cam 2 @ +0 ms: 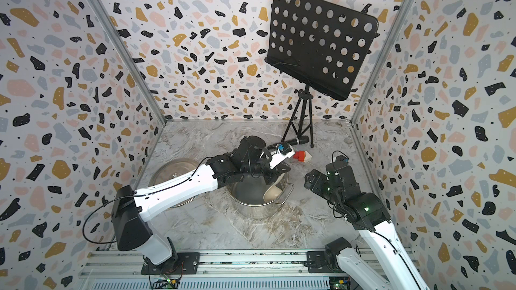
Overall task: Stir the soup with a spoon
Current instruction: Stir the soup in the pan with a stick.
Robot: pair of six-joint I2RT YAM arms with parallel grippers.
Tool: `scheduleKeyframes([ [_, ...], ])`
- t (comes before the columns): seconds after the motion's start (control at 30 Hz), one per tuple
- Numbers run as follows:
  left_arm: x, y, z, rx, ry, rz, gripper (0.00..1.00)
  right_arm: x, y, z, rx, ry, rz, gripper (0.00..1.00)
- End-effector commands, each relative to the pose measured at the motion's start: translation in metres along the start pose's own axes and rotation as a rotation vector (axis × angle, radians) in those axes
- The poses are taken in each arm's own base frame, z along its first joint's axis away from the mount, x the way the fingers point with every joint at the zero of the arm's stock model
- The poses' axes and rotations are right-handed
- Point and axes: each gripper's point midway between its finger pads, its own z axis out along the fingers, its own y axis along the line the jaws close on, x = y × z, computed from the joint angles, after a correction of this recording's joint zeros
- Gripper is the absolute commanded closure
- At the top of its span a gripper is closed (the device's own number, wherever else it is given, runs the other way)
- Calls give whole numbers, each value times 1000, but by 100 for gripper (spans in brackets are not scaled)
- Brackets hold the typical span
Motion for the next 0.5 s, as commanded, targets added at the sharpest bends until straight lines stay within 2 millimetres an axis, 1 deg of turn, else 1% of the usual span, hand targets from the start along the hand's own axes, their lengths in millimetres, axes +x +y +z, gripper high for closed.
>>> scheduleKeyframes([
  [0.0, 2, -19, -21, 31, -8, 45, 100, 2, -3, 0, 3, 0, 19, 14],
  [0.1, 16, -25, -37, 29, 8, 52, 100, 2, -3, 0, 1, -2, 20, 14],
  [0.23, 35, -22, -61, -28, 34, 58, 100, 0, -2, 1, 1, -5, 19, 14],
  [0.3, 46, -9, -72, -72, 40, 28, 100, 0, -2, 1, 0, -5, 19, 14],
  [0.37, 49, 8, -85, -122, 18, -21, 100, 1, -2, 2, 2, -2, 21, 14],
  [0.47, 49, 40, -105, -209, -20, -70, 100, 2, -2, 3, -1, 1, 22, 14],
])
